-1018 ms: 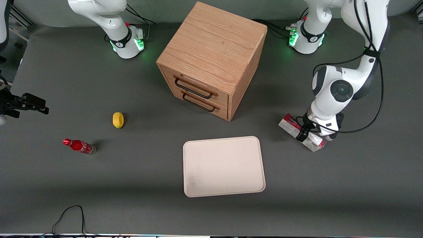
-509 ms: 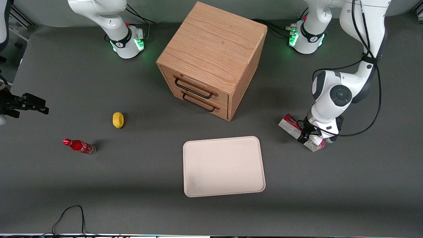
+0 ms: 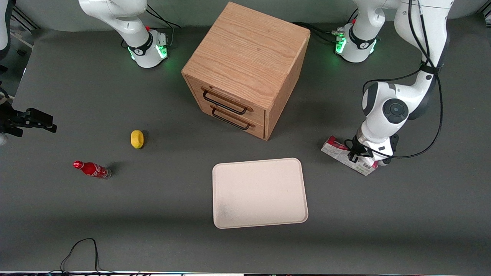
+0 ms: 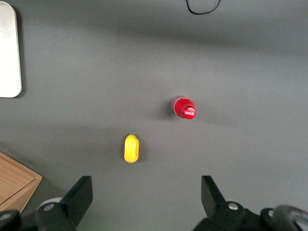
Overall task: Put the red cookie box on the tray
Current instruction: 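Lift the box upright with the left gripper and carry it to the tray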
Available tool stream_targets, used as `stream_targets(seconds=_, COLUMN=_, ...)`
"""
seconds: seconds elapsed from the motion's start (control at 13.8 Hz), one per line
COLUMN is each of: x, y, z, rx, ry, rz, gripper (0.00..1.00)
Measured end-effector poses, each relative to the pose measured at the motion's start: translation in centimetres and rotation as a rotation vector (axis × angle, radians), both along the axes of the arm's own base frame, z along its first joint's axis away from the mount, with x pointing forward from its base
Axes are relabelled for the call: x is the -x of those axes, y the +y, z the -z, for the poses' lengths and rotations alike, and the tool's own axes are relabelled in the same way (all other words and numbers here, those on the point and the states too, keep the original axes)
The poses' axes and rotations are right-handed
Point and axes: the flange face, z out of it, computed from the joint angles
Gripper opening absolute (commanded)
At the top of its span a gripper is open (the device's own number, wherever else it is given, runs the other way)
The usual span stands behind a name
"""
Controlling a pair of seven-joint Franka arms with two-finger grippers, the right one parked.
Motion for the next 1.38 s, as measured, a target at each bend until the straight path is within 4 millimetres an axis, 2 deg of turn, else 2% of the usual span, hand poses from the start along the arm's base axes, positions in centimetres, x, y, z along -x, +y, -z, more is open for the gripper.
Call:
stream_targets(seconds=0.15, x=-1.0, y=-0.2, z=-1.6, rx=-0.022, ry=0.028, rz=0.017, gripper=0.0)
stream_targets(seconds=0.29, x=-2.4, y=-0.4, z=-5.5, rx=-0.037, ry=0.06, rz=0.018, gripper=0.0)
stream_targets(seconds=0.51, x=-2.7, y=-0.1, z=-14.4, rx=-0.05, ry=0.083, rz=0.008, gripper=0.0)
stream_targets(seconds=0.73, x=-0.9, y=0.6, z=-23.2, rx=-0.059, ry=0.112, rz=0.016, gripper=0.0)
stream_targets(seconds=0.87, x=-0.1, y=0.8, z=-28.2, rx=-0.064, ry=0.134, rz=0.039, gripper=0.0)
stream_targets(seconds=0.95, x=-0.1, y=0.8, z=-30.0, rx=-0.062, ry=0.13, rz=0.048, gripper=0.0)
stream_targets(seconds=1.02, x=-0.2, y=0.8, z=-31.3, rx=-0.059, ry=0.119, rz=0.06, gripper=0.0)
stream_targets(seconds=1.16, x=-0.7, y=0.3, z=-32.4, rx=-0.05, ry=0.096, rz=0.106, gripper=0.0)
stream_targets(seconds=1.38, x=-3.3, y=-2.3, z=-33.4, rx=-0.016, ry=0.057, rz=0.238, gripper=0.0)
